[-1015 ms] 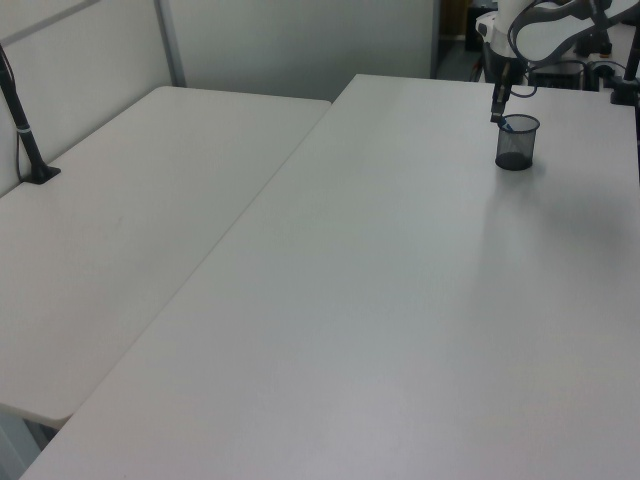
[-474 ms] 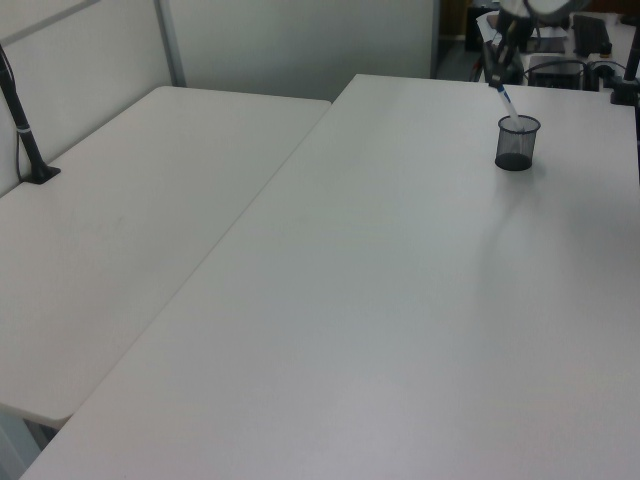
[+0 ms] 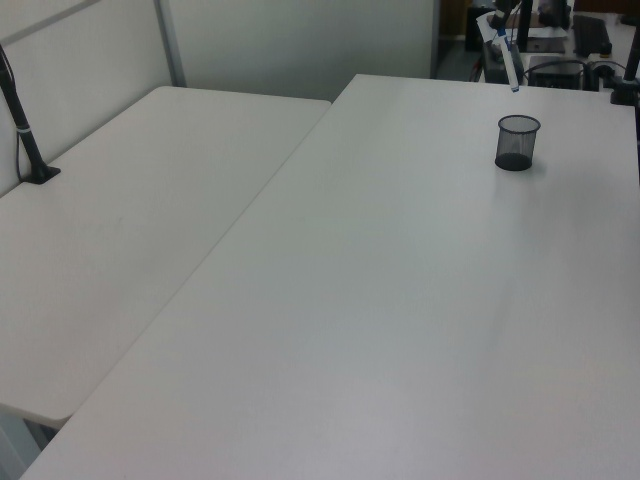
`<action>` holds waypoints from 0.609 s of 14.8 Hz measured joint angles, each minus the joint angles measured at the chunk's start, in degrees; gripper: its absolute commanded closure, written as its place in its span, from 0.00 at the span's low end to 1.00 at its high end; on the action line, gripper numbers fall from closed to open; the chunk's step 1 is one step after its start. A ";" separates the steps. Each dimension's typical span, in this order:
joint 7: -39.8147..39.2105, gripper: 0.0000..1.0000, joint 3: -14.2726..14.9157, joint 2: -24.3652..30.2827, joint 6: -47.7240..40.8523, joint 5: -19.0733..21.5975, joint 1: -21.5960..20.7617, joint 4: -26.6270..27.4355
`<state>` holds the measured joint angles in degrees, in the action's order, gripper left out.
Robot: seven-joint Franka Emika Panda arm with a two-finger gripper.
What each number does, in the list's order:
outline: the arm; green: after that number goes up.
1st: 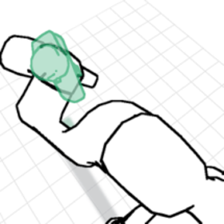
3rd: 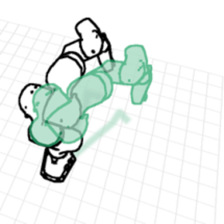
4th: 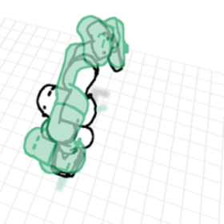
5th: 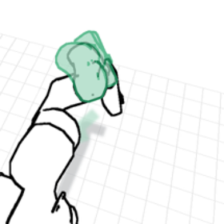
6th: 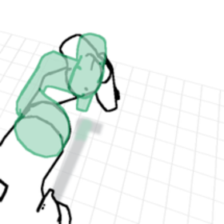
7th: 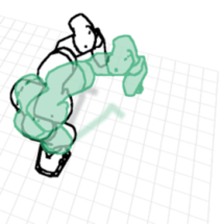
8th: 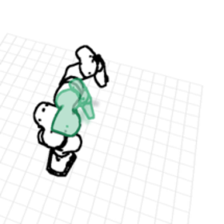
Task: Remove the marker
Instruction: 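Lift the gripped marker up out of the pen cup, then carry the marker away from the cup and lower it onto the table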
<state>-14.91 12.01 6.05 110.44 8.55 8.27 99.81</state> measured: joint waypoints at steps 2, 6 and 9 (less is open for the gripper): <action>4.01 1.00 -4.38 -0.78 -2.28 0.14 -1.40 -0.02; 8.30 1.00 -11.17 -7.65 -2.34 0.14 -2.11 2.18; 9.87 1.00 -12.87 -15.35 -0.46 0.13 -5.12 2.34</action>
<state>-5.04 -0.86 -9.30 109.98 8.68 3.15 102.15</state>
